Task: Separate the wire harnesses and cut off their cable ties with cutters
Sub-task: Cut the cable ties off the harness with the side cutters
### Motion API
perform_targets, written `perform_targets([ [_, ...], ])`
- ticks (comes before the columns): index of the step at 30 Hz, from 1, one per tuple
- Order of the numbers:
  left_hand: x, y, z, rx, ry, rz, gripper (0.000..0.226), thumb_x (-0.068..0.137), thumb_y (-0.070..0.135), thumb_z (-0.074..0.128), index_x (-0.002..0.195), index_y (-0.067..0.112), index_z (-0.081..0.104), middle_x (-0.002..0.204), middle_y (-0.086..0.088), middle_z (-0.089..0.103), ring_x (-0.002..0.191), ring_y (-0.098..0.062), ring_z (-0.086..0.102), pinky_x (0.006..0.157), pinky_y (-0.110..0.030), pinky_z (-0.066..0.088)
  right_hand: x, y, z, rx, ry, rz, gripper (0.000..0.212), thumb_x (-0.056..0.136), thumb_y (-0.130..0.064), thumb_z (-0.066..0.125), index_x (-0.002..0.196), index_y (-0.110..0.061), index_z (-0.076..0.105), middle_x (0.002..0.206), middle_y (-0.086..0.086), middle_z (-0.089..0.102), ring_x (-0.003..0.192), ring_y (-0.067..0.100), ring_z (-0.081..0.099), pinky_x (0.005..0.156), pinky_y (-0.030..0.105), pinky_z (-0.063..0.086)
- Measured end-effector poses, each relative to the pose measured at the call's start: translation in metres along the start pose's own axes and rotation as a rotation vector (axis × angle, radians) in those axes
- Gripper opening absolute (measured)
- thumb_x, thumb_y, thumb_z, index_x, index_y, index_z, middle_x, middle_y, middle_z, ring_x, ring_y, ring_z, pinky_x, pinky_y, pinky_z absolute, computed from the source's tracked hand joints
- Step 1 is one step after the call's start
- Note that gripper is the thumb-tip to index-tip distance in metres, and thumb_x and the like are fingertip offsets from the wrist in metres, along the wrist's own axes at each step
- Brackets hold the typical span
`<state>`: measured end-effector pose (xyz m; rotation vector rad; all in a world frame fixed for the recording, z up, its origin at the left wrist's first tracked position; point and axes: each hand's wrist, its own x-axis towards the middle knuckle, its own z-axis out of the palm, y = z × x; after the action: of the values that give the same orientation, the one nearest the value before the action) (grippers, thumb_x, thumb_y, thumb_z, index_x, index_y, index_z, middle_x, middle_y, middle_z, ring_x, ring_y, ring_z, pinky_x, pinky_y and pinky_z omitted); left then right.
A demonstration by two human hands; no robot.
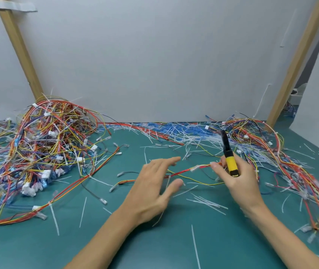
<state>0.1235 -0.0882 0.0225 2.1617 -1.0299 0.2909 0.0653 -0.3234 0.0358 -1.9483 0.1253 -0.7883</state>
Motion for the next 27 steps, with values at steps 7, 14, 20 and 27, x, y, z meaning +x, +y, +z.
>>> perform_targets([
  [7, 0.002, -0.008, 0.0, -0.276, -0.016, -0.164, 0.042, 0.097, 0.001, 0.048, 0.126, 0.03, 0.056, 0.106, 0.01, 0.069, 0.105, 0.002, 0.062, 0.087, -0.008, 0.041, 0.007, 0.029, 0.001, 0.113, 0.043, 0.278, 0.031, 0.084, -0.025, 0.08, 0.071, -0.017, 0.053, 0.058, -0.008, 0.048, 0.06, 0.025, 0.055, 0.059, 0.038, 0.043],
  [14, 0.005, -0.007, 0.002, -0.212, 0.111, -0.12, 0.01, 0.092, 0.023, 0.069, 0.101, 0.026, 0.066, 0.092, 0.018, 0.068, 0.089, -0.005, 0.065, 0.076, -0.012, 0.046, 0.01, 0.035, 0.003, 0.136, 0.004, 0.338, 0.029, 0.083, -0.027, 0.08, 0.073, -0.02, 0.053, 0.054, -0.012, 0.041, 0.049, 0.008, 0.042, 0.058, 0.029, 0.035],
  [20, 0.008, -0.003, 0.001, -0.247, 0.146, -0.228, 0.012, 0.092, 0.024, 0.07, 0.081, 0.024, 0.068, 0.074, 0.012, 0.067, 0.07, -0.007, 0.059, 0.066, -0.015, 0.042, 0.009, 0.035, 0.004, 0.104, -0.032, 0.309, 0.032, 0.083, -0.026, 0.08, 0.07, -0.019, 0.051, 0.052, -0.014, 0.045, 0.047, 0.002, 0.045, 0.06, 0.031, 0.034],
  [27, 0.011, -0.001, -0.002, -0.271, 0.185, -0.338, 0.026, 0.085, 0.019, 0.069, 0.059, 0.023, 0.065, 0.057, 0.011, 0.056, 0.062, -0.006, 0.049, 0.059, -0.013, 0.034, 0.005, 0.027, 0.004, 0.037, -0.096, 0.244, 0.034, 0.084, -0.027, 0.08, 0.078, -0.008, 0.053, 0.069, 0.003, 0.054, 0.077, 0.036, 0.06, 0.072, 0.039, 0.04],
])
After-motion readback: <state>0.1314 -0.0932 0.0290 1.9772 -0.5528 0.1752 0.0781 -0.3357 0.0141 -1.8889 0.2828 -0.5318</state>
